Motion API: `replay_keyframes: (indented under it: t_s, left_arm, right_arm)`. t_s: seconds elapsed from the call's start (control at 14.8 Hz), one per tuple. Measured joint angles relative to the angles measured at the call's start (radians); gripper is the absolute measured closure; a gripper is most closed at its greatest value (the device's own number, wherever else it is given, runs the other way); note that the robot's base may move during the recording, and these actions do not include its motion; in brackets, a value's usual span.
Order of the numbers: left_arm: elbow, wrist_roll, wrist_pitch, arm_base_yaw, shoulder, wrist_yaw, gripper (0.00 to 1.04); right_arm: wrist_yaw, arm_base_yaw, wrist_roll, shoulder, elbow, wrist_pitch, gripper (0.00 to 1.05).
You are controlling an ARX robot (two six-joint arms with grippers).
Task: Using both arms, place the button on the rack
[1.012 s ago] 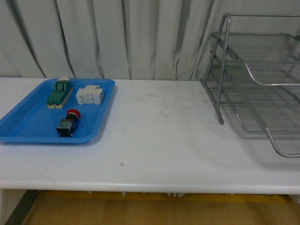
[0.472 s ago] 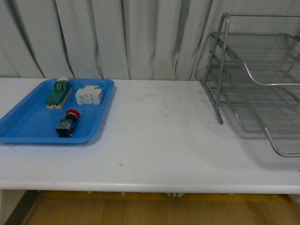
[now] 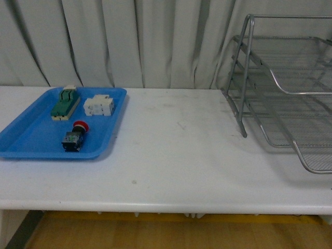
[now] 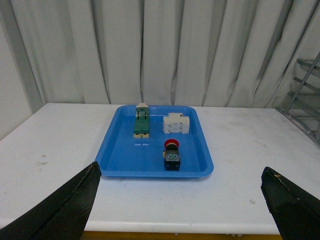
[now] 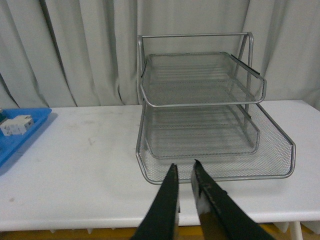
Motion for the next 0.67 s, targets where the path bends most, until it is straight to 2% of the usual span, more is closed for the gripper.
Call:
replay_keyframes:
  t_s: [0.47, 0.54, 0.67]
  left_arm:
    - [0.000, 0.000, 0.000, 0.000, 0.000, 0.000, 0.07]
    - [0.000, 0.000, 0.000, 0.000, 0.000, 0.000, 0.07]
    - [0.000, 0.000, 0.000, 0.000, 0.000, 0.000, 0.07]
  right_arm:
    - [0.000, 0.000, 0.000, 0.000, 0.000, 0.000, 0.10]
    - [0.000, 0.000, 0.000, 0.000, 0.000, 0.000, 0.05]
    - [0.000, 0.000, 0.000, 0.000, 0.000, 0.000, 0.06]
